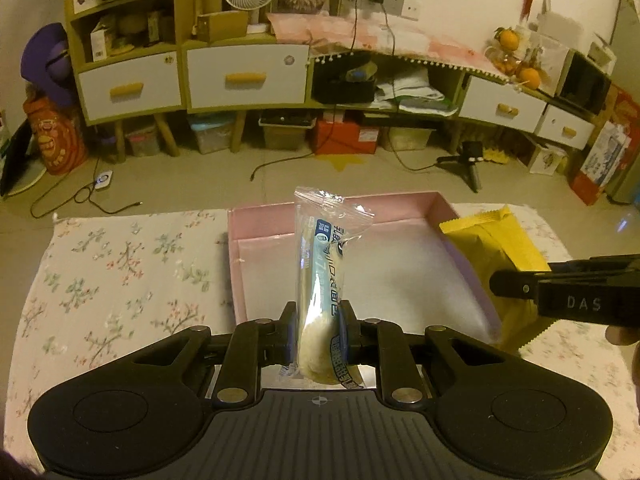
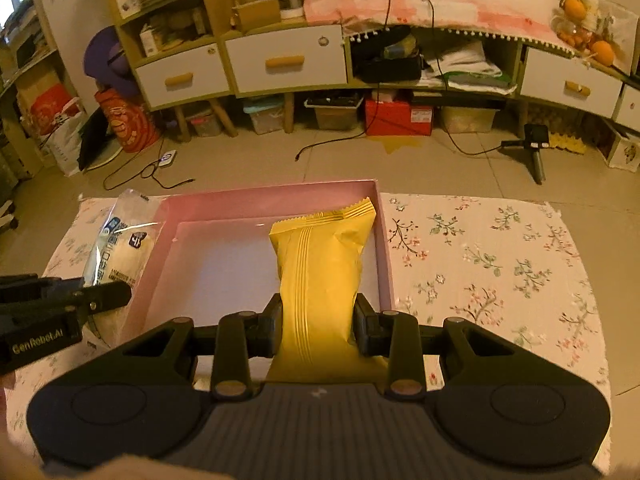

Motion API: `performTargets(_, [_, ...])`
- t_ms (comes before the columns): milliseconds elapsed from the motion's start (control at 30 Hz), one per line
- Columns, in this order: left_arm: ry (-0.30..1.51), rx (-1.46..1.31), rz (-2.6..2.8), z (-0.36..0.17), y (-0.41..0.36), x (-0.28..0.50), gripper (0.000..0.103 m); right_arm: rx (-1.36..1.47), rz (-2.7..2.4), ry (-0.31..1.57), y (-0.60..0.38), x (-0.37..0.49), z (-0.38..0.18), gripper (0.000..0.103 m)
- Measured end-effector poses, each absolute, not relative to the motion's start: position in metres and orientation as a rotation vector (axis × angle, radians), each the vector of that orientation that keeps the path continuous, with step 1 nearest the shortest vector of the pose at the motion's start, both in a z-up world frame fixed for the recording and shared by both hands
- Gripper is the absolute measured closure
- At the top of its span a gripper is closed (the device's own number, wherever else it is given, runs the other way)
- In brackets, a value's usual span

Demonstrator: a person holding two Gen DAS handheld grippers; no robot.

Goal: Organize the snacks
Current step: 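Carry the held bar and yellow bag with both tools over the pink box, then lower both snacks into the pink box and open both tools, then withdraw both tools from the box back over the snack pile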

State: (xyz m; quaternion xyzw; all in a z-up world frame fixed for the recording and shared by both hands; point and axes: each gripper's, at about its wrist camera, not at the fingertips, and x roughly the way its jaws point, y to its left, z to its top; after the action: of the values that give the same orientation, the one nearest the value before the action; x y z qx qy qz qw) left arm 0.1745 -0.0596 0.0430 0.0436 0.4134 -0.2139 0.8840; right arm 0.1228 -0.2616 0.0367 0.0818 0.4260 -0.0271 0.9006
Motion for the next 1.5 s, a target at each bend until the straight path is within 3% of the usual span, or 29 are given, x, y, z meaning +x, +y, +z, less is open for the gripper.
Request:
performTargets(433, [0.868, 0.223, -0.389, -0.005, -0.082, 0.211, 0.085, 0.154, -0.019, 0.888, -0.26, 0.16, 0.01, 0.071])
performTargets(867, [0.876, 0.233, -0.381, -0.015, -0.09, 0.218, 0.084, 0.145, -0.029, 0.892, -0.262, 0.165, 0.001, 0.067])
performTargets(933, [0.866, 0.234, -0.387, -0.012, -0.089, 0.216, 0.081, 0.152, -0.025, 0.875, -0.263, 0.162, 0.004, 0.06])
performTargets(1000, [0.854, 0.228, -0.4, -0.009, -0.087, 0.213, 0.071, 0.158, -0.014, 0.86, -0.264, 0.159, 0.009, 0.039])
performTargets(1100, [0.849, 0.215, -0.411, -0.002, -0.085, 0.207, 0.052, 0.139, -0.008, 0.84, -0.262, 0.152, 0.019, 0.035])
performTargets(1367, [0.832, 0.217, -0.431, 0.022, -0.081, 0.181, 0.029, 0.114, -0.028, 0.805, -0.258, 0.13, 0.042, 0.023])
performTargets(1500, [0.824, 0.218, -0.435, 0.036, -0.077, 0.164, 0.022, 0.105, -0.044, 0.793, -0.254, 0.115, 0.055, 0.019])
